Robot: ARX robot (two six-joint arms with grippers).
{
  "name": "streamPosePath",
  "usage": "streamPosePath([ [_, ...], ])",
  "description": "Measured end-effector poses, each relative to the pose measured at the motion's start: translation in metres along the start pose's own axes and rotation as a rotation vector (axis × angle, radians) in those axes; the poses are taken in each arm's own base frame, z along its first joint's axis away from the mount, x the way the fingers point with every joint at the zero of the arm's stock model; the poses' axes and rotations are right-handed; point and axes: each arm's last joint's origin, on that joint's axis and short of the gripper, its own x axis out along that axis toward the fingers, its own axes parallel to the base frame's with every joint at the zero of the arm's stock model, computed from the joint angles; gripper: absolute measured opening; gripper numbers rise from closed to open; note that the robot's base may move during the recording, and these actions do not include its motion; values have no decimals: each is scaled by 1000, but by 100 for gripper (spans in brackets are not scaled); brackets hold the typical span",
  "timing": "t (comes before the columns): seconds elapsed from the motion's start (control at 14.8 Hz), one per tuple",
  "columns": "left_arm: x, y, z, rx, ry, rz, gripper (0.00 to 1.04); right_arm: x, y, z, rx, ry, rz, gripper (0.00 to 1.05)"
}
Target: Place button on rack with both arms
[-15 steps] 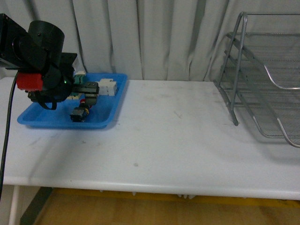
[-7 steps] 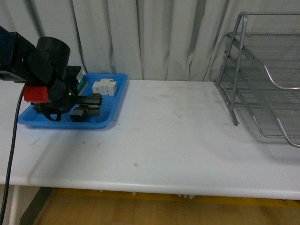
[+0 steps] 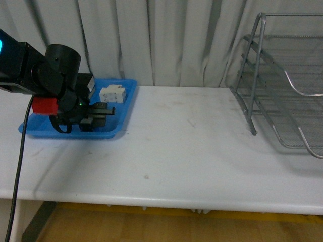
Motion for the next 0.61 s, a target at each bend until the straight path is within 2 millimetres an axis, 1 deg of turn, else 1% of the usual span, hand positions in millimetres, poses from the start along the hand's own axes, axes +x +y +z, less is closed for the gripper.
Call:
streamPosePath([
  [0.07, 1, 0, -5, 1, 8, -1, 44, 0, 0, 0, 0, 0, 0, 98],
  [0.14, -4, 0, -6, 2, -3, -7, 38, 0, 0, 0, 0, 0, 0, 98],
  [0.2, -10, 0, -7, 4, -6, -12, 37, 0, 0, 0, 0, 0, 0, 98],
  [0.34, -34, 2, -2, 15, -63, -32, 37, 0, 0, 0, 0, 0, 0, 98],
  [0.41, -53, 5, 4, 10, -103, -45, 37, 0, 0, 0, 0, 0, 0, 98],
  [0.47, -80, 9, 10, 2, -168, -69, 37, 0, 0, 0, 0, 0, 0, 98],
  [0.54, -108, 13, 12, -17, -216, -86, 37, 0, 0, 0, 0, 0, 0, 98],
  [0.61, -133, 17, 10, -24, -259, -102, 37, 0, 0, 0, 0, 0, 0, 98],
])
